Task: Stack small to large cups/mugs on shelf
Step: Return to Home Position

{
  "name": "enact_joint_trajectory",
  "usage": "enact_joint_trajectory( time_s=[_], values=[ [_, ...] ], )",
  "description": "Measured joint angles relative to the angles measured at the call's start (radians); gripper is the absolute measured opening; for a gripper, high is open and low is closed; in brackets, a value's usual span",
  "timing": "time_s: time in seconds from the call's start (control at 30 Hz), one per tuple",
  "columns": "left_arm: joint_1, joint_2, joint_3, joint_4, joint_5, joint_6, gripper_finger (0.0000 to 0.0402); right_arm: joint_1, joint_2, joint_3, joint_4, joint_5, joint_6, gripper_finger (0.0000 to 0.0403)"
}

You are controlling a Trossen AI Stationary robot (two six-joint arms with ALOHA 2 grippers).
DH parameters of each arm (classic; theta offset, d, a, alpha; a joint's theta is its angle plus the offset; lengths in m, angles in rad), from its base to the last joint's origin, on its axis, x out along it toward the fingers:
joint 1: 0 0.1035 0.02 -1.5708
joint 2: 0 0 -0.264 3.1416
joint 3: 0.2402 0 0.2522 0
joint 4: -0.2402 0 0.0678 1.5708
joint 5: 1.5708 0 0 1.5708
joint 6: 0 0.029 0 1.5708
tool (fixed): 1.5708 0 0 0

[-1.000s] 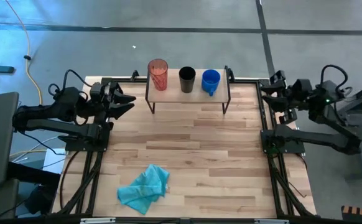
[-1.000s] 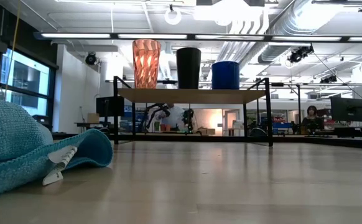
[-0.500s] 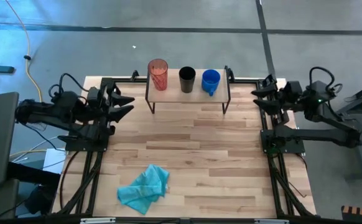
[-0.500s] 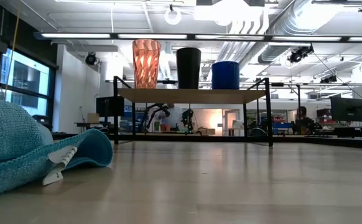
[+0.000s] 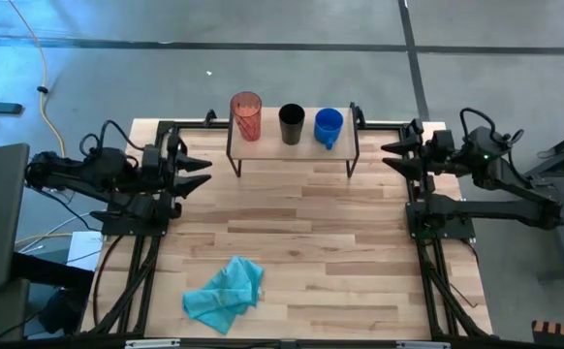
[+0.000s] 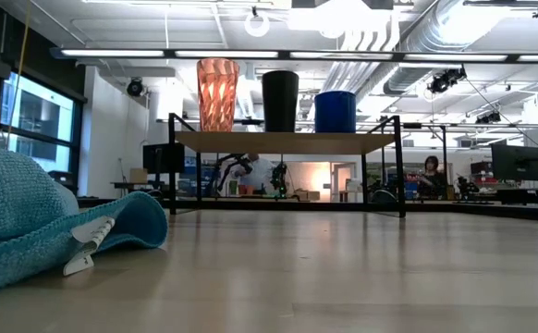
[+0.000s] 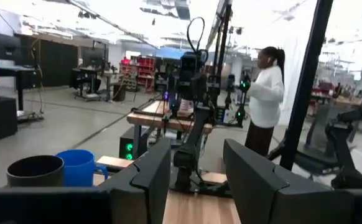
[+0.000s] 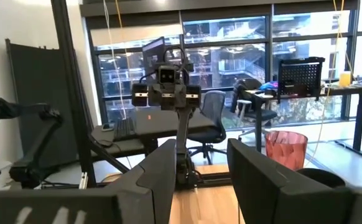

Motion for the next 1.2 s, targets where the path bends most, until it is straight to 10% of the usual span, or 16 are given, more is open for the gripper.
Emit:
enact_joint_trajectory(
  time_s=[0.37,0.7,1.2],
  values=[
    [0.072,-0.047,-0.193,0.15,0.04,-0.092,0.0138,0.0,0.0,0.0,0.002,0.025,0.019,0.0136],
    [0.289,0.05,-0.247,0.227,0.307,-0.158,0.0138,0.0,0.021,0.0,0.025,0.05,0.068,0.0136],
    [0.386,-0.101,-0.254,0.004,0.377,-0.179,0.0138,0.0,0.025,0.0,0.018,0.052,0.105,0.0136]
  ],
)
